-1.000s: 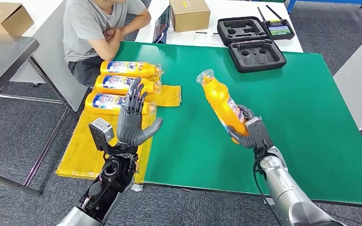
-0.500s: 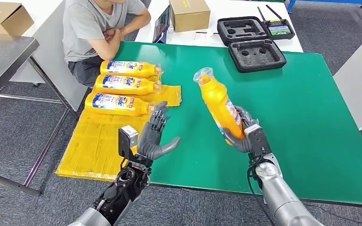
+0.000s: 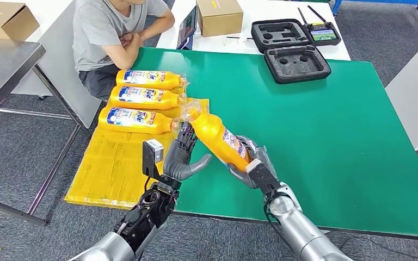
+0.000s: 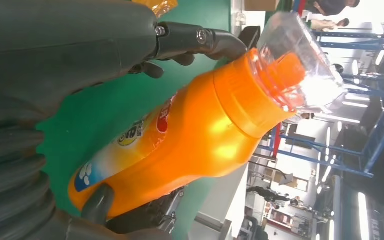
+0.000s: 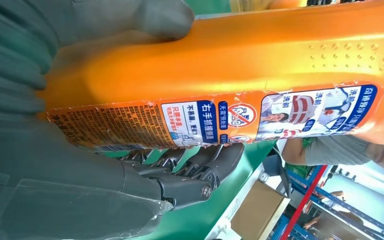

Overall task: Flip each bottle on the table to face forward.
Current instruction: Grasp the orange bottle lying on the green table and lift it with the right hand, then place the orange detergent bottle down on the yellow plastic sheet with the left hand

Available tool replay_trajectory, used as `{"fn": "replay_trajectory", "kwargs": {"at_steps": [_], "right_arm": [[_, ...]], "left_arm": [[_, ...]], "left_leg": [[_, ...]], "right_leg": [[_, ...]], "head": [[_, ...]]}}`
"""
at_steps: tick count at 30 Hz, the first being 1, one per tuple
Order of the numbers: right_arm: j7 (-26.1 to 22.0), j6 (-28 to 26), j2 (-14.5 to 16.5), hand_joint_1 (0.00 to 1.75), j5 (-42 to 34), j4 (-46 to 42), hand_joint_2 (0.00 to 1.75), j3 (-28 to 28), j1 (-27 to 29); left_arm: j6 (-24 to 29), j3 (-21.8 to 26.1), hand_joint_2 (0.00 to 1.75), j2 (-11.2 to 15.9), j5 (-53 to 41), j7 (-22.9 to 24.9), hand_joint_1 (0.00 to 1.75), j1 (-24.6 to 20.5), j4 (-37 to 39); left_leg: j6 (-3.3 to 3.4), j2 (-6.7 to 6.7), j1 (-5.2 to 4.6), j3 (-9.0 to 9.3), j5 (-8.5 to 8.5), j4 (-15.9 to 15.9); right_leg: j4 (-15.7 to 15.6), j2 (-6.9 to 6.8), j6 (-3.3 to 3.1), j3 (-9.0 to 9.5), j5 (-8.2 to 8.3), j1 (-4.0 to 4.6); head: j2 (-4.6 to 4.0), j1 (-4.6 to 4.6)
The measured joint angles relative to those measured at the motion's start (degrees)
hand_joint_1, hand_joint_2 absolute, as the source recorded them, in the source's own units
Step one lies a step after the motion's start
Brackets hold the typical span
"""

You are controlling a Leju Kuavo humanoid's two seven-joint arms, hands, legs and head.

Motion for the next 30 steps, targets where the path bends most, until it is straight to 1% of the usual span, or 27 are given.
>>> {"fn": "replay_trajectory", "kwargs": {"at_steps": [5, 10, 14, 24, 30], "right_arm": [[0.0, -0.5, 0.5, 1.75, 0.0, 0.5, 1.75, 2.1, -0.2], [0.0, -1.5, 0.9, 1.75, -0.2, 0.5, 1.75, 4.2, -0.5], [0.0, -1.8, 1.5, 1.75, -0.3, 0.0, 1.75, 6.0, -0.6], [0.0, -1.7, 1.6, 1.75, -1.9, -0.2, 1.75, 7.3, -0.7], [0.0, -0.6, 1.6, 1.75, -3.3, -0.9, 1.75, 7.3, -0.7]], "left_arm": [[0.3, 0.0, 1.75, -0.1, 0.2, 0.0, 0.0, -0.8, 2.1], [3.1, 0.0, 1.75, -0.7, 0.0, 0.0, 0.0, -2.2, 5.7], [4.1, 0.0, 1.75, -1.0, 0.3, 0.0, 0.0, -3.2, 8.4], [5.6, 0.1, 1.75, -1.1, 0.7, -0.4, 0.0, -4.2, 10.9], [5.0, 0.2, 1.75, -1.1, 0.4, -0.4, 0.0, -4.2, 11.0]], "left_leg": [[0.0, -0.01, -0.01, 0.0, 0.0, 0.0], [0.0, -0.01, 0.0, 0.0, 0.0, 0.0], [0.0, 0.0, 0.0, 0.01, 0.0, 0.0], [0.0, -0.01, -0.01, -0.02, 0.0, 0.0], [0.0, -0.02, 0.0, -0.02, 0.0, 0.0]], "right_leg": [[0.0, 0.0, 0.0, 0.0, 0.0, -0.01], [0.0, 0.0, 0.0, 0.0, 0.0, 0.0], [0.0, 0.0, 0.0, -0.01, 0.0, 0.0], [0.0, -0.01, 0.0, 0.0, 0.0, -0.01], [0.0, -0.01, 0.0, 0.0, 0.0, 0.0]], "head": [[0.01, -0.01], [0.01, -0.01], [0.01, -0.02], [0.01, -0.01], [0.01, -0.01]]}}
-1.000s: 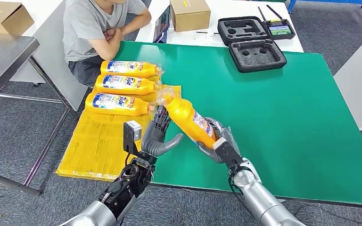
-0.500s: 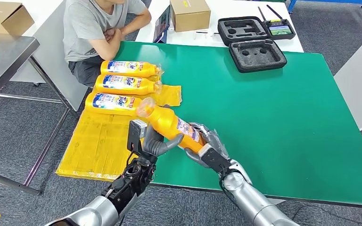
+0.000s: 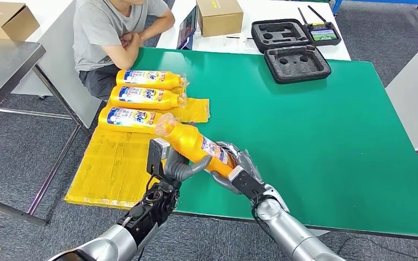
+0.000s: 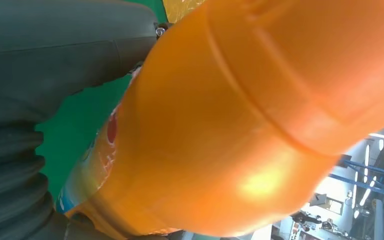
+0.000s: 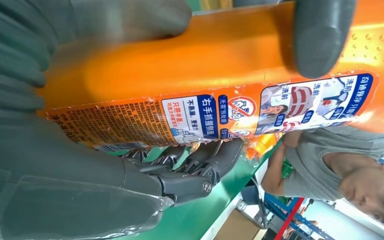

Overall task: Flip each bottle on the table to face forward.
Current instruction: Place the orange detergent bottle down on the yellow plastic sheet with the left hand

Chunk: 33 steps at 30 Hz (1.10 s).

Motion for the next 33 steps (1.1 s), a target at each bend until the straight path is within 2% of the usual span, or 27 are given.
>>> {"fn": "replay_trajectory", "kwargs": {"at_steps": [4, 8, 19, 25, 29, 33], "right_arm": [[0.0, 0.6, 0.0, 1.75, -0.7, -0.5, 1.75, -0.1, 0.0], [0.0, 0.6, 0.0, 1.75, -0.7, -0.8, 1.75, -0.2, 0.0], [0.0, 0.9, -0.4, 1.75, -0.8, -1.0, 1.75, -2.2, -0.7], [-0.2, 1.3, -0.5, 1.75, -0.6, -1.0, 1.75, -2.7, -0.7], [-0.2, 1.3, -0.5, 1.75, -0.5, -1.0, 1.75, -2.9, -0.7], [-0.2, 1.3, -0.5, 1.75, -0.5, -1.0, 1.75, -2.9, -0.7]], "left_arm": [[-0.9, 0.3, 1.75, 0.1, -0.1, 0.0, 0.0, 0.2, -0.5], [-1.2, 0.5, 0.0, 0.1, -0.1, 0.0, 0.0, 0.5, -1.1], [-7.8, 1.1, 0.0, 0.6, -1.5, 0.0, 0.0, 3.4, -7.1], [-8.6, 1.1, 0.0, 0.8, -2.0, 0.1, 0.0, 4.5, -9.6], [-8.7, 1.1, 1.75, 0.8, -2.0, 0.1, 0.0, 4.8, -10.3], [-8.8, 1.1, 1.75, 0.8, -2.0, 0.1, 0.0, 4.9, -10.5]], "left_leg": [[0.0, 0.0, 0.0, 0.0, 0.0, 0.0], [0.0, 0.0, 0.0, -0.01, 0.0, 0.0], [0.0, 0.01, 0.0, 0.0, 0.0, 0.0], [0.0, 0.01, 0.0, 0.0, 0.0, 0.0], [0.0, 0.01, 0.0, 0.0, 0.0, 0.0], [0.0, 0.01, 0.0, 0.0, 0.0, 0.0]], "right_leg": [[0.0, 0.0, 0.0, 0.0, 0.0, 0.0], [0.0, 0.0, 0.0, 0.0, 0.0, -0.01], [0.0, 0.0, 0.0, -0.01, 0.0, 0.0], [0.0, 0.0, 0.0, -0.01, 0.0, 0.0], [0.0, 0.0, 0.0, -0.01, 0.0, 0.0], [0.0, 0.0, 0.0, -0.01, 0.0, 0.0]], "head": [[-0.01, 0.0], [-0.01, 0.01], [-0.01, 0.01], [0.0, 0.0], [0.0, 0.0], [0.0, -0.01]]}}
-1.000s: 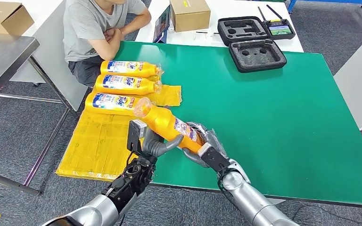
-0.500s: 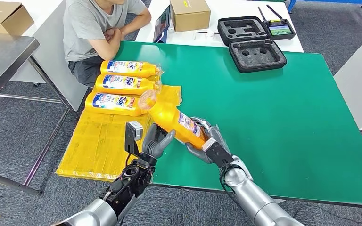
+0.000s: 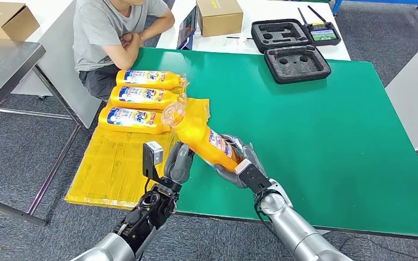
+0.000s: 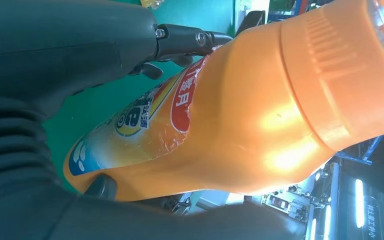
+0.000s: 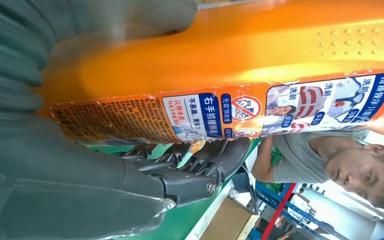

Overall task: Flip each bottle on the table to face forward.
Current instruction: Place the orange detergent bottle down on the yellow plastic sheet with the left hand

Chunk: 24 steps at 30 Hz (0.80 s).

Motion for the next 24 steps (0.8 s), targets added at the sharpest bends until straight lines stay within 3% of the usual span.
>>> {"fn": "replay_trajectory", "kwargs": {"at_steps": [9, 24], "right_arm": [[0.0, 0.3, 0.6, 1.75, 1.1, 0.2, 1.75, 0.3, 0.0], [0.0, 1.6, 2.1, 1.75, 1.0, 0.7, 1.75, 1.9, -0.2]], "left_arm": [[-3.9, 0.4, 1.75, 0.3, -0.9, -0.1, 0.0, 0.2, -0.2], [0.6, 0.0, 1.75, 0.3, -5.4, -0.1, 0.0, 0.2, -1.0]], "left_leg": [[0.0, 0.0, 0.0, 0.0, 0.0, 0.0], [0.0, 0.0, 0.0, -0.01, 0.0, 0.0]], "right_leg": [[0.0, 0.0, 0.0, -0.01, 0.0, 0.0], [0.0, 0.0, 0.0, -0.01, 0.0, 0.0]], "head": [[0.0, 0.01], [0.0, 0.01]]}}
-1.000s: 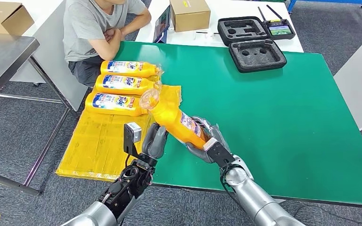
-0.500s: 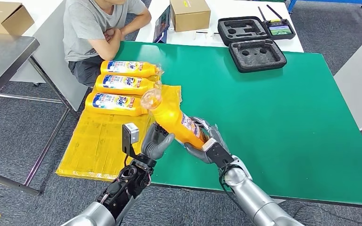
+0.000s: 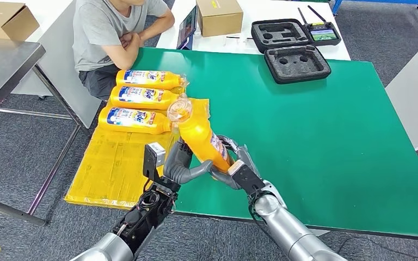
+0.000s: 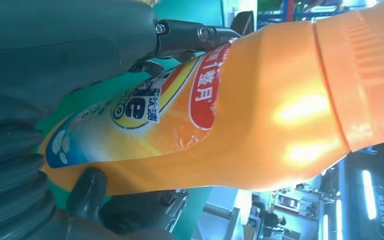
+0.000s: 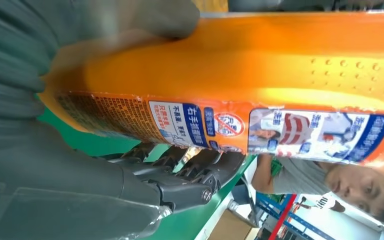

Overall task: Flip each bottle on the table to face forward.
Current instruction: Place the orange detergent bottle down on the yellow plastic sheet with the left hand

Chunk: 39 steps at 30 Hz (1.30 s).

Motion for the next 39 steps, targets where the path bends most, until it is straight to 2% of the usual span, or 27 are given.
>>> {"fn": "replay_trajectory", "kwargs": {"at_steps": [10, 24, 39], "right_arm": [[0.0, -0.4, 1.8, 1.75, 0.4, 0.0, 1.75, 2.2, -1.0], [0.1, -2.3, 2.0, 1.75, 0.4, 0.0, 1.75, 4.3, -1.4], [0.2, -2.8, 1.9, 1.75, -0.4, 0.0, 1.75, 5.0, -0.3]], "left_arm": [[2.4, -0.1, 1.75, -0.2, 0.9, 0.0, 0.0, -0.3, 0.5], [0.4, 1.1, 1.75, -0.5, 4.3, 0.0, 0.0, -1.2, 2.7], [0.5, 3.5, 1.75, -0.1, 4.6, 0.0, 0.0, -0.5, 0.9]], "left_leg": [[0.0, -0.01, 0.0, -0.02, 0.01, 0.0], [0.0, 0.0, 0.0, -0.01, 0.0, 0.0], [0.0, 0.0, 0.0, -0.02, 0.0, 0.0]], "right_leg": [[0.0, -0.01, 0.0, -0.03, 0.0, 0.0], [0.0, 0.0, 0.0, -0.04, 0.0, 0.0], [0.0, 0.0, 0.0, -0.04, 0.0, 0.0]], "head": [[0.0, 0.0], [0.0, 0.0], [-0.01, 0.01]]}}
